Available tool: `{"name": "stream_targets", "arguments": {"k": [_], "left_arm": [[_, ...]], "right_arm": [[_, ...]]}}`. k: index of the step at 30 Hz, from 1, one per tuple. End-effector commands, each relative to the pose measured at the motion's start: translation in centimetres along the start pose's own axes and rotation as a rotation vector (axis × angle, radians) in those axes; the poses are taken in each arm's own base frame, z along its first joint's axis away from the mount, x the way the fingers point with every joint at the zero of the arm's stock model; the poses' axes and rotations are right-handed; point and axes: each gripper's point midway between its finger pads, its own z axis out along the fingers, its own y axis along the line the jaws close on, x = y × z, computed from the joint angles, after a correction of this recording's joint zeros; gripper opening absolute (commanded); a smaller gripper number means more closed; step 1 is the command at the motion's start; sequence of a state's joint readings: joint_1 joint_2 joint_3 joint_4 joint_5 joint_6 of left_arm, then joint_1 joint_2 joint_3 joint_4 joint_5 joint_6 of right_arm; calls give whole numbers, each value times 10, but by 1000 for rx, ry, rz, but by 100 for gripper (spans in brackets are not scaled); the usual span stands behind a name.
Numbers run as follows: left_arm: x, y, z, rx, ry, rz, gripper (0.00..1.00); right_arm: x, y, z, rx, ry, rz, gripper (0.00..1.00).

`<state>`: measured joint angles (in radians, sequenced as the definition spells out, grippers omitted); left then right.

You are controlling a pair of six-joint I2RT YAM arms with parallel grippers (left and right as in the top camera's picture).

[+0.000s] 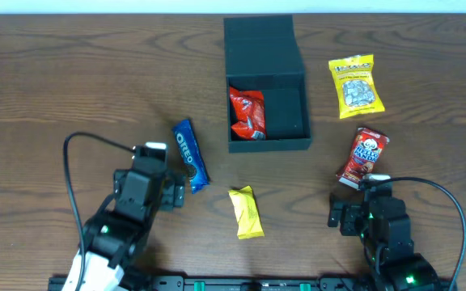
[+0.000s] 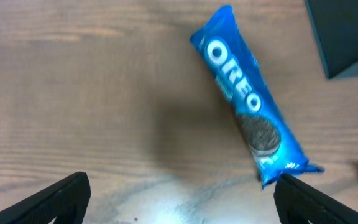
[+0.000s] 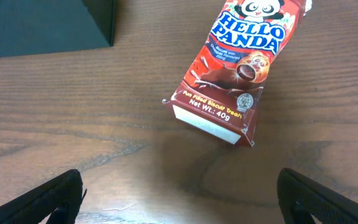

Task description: Pack container

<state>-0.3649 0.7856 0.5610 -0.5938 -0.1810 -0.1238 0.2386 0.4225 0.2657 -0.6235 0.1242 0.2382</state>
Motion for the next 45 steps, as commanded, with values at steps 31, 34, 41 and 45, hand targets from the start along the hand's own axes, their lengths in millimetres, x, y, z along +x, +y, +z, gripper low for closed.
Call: {"name": "stream_targets", "arguments": {"k": [31, 34, 41, 45], "left_arm": [[72, 3, 16, 52, 88, 24, 95], [72, 3, 16, 52, 88, 24, 95], [72, 3, 16, 52, 88, 24, 96], [72, 3, 16, 52, 88, 24, 95]], "right_arm": [[-1, -3, 0, 10, -4, 23, 99], [0, -3, 0, 14, -3, 22, 99], [-1, -4, 0, 17, -5, 23, 99], [-4, -19, -1, 105, -27, 23, 99]]}}
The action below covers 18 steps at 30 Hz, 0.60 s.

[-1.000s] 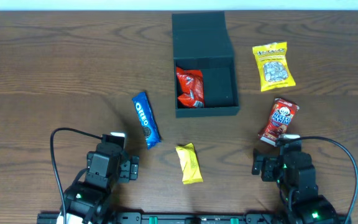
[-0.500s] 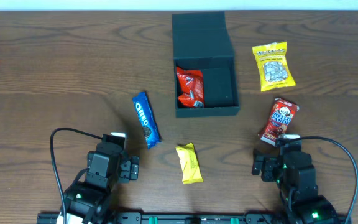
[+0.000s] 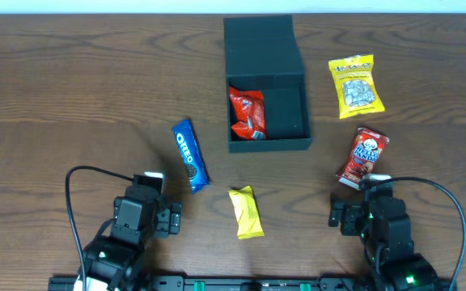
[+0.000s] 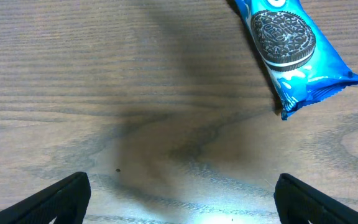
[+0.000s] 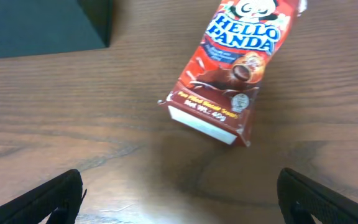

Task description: Pack container

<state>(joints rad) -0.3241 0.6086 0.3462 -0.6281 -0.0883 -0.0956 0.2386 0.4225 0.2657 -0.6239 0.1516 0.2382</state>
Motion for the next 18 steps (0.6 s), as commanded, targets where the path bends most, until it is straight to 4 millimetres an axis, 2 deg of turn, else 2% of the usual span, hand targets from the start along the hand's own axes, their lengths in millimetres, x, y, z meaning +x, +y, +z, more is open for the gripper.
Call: {"name": "stream_targets", "arguments": {"k": [1, 4, 8, 10, 18], "left_arm": [[1, 1, 0, -3, 1, 14, 95], [1, 1, 0, -3, 1, 14, 95], [1, 1, 0, -3, 1, 14, 95], [1, 1, 0, -3, 1, 14, 95], [1, 1, 0, -3, 1, 14, 95]], "right_arm": [[-5, -21, -1, 116, -30, 23, 99], [-7, -35, -3, 198, -47, 22, 99], [-10, -35, -5, 197, -55, 25, 99], [-18, -34, -11, 194, -64, 27, 99], [-90, -18, -57, 150, -115, 41, 99]]}}
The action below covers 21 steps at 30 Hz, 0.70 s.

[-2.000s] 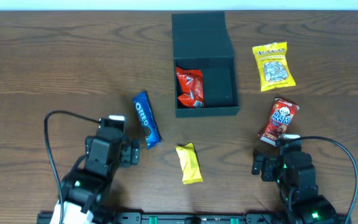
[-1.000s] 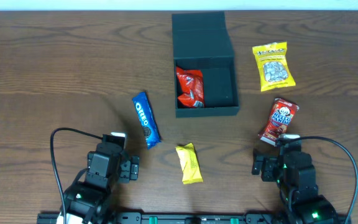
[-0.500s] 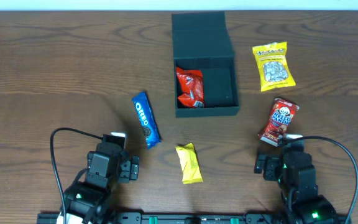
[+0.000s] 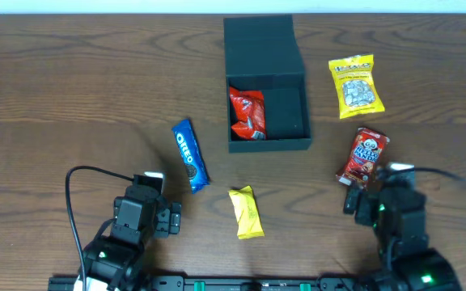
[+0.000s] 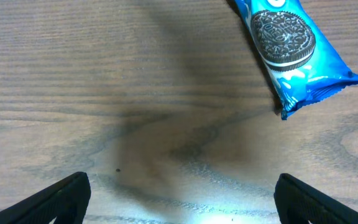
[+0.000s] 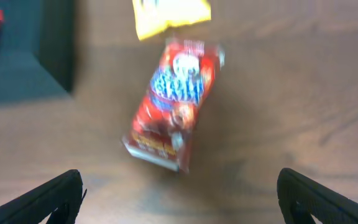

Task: Pack container
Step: 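Reach the right gripper to the yellow Hacks bag and grasp it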

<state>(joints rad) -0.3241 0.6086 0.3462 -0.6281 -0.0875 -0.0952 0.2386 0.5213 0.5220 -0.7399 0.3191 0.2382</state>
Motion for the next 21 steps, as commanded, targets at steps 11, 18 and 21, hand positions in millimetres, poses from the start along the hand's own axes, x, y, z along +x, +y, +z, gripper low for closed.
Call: {"name": "stream_targets", "arguments": {"k": [11, 18, 21], "left_arm": [[1, 1, 0, -3, 1, 13, 95], [1, 1, 0, -3, 1, 14, 95], [1, 1, 0, -3, 1, 14, 95]], "right_arm": [[-102, 16, -35, -8, 84, 2, 99], [-114, 10, -21, -16, 240, 67, 99], [-120, -3, -12, 30, 297, 96, 99]]}}
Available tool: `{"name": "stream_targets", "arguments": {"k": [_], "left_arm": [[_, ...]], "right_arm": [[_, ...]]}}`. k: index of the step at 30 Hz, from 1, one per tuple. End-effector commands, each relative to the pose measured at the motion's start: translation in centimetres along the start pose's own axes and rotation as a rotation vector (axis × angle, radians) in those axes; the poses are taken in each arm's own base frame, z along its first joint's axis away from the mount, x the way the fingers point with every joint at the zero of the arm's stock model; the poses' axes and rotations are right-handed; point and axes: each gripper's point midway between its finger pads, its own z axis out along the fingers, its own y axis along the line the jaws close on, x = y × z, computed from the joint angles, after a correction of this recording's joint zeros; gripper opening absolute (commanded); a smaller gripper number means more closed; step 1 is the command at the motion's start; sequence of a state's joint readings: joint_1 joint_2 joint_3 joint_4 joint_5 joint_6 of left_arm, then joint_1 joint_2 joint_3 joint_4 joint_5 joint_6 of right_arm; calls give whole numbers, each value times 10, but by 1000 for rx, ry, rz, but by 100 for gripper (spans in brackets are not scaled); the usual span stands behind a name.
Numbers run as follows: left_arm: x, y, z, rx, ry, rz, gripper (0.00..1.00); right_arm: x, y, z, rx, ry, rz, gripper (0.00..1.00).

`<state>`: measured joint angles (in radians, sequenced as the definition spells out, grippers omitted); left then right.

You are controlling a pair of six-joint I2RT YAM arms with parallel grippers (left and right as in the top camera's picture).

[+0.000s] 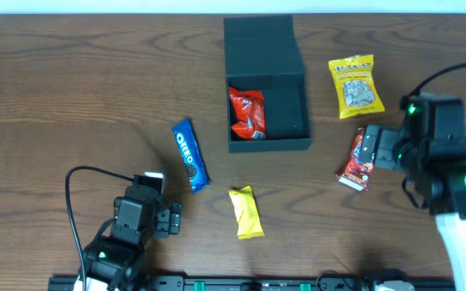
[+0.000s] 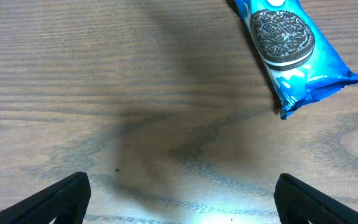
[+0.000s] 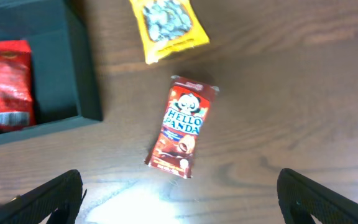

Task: Pack container
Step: 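Reach the right gripper to the yellow Hacks bag and grasp it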

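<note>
The open black box (image 1: 267,139) stands at the table's far middle, with a red snack packet (image 1: 247,113) in its left half. A blue Oreo pack (image 1: 189,155), a yellow bar (image 1: 246,212), a yellow nut bag (image 1: 356,85) and a red Hello Panda box (image 3: 182,127) lie loose on the wood. My left gripper (image 2: 182,208) hangs open low over bare wood, near-left of the Oreo pack (image 2: 291,53). My right gripper (image 3: 182,202) is open, raised high over the Hello Panda box. Both grippers are empty.
The box lid (image 1: 261,44) stands folded back behind the box. A black cable (image 1: 79,174) loops beside the left arm. The table's near edge carries a black rail (image 1: 217,283). In the right wrist view, the nut bag (image 3: 168,25) lies beyond the Hello Panda box.
My right arm has risen and moved away from the near edge, so the Hello Panda box looks smaller and the black box has come into its view. The left arm has not moved.
My left gripper was open right beside the Oreo pack, then lay back nearer the table's front edge and stayed there. My right gripper sat low just short of the Hello Panda box, was higher at the last moment, and now hangs well above it.
</note>
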<state>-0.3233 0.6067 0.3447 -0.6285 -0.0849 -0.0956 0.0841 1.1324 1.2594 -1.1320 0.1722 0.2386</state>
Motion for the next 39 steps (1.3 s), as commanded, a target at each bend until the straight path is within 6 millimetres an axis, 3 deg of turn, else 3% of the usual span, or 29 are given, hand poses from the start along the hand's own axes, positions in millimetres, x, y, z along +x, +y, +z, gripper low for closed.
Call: {"name": "stream_targets", "arguments": {"k": [1, 7, 13, 22, 31, 33, 39], "left_arm": [[1, 1, 0, -6, 0, 15, 95], [1, 1, 0, -6, 0, 15, 96], [1, 2, 0, -6, 0, 15, 95], [1, 1, 0, -6, 0, 15, 95], [1, 1, 0, -6, 0, 15, 95], [1, 1, 0, -6, 0, 15, 95], [1, 1, 0, -6, 0, 15, 96]], "right_arm": [[-17, -6, 2, 12, 26, 52, 99], [-39, -8, 29, 46, 105, 55, 99], [-41, -3, 61, 48, 161, -17, 99], [-70, 3, 92, 41, 85, -18, 99], [-102, 9, 140, 58, 171, -51, 99], [-108, 17, 159, 32, 210, -85, 99], [-96, 30, 205, -18, 302, -140, 99]]}}
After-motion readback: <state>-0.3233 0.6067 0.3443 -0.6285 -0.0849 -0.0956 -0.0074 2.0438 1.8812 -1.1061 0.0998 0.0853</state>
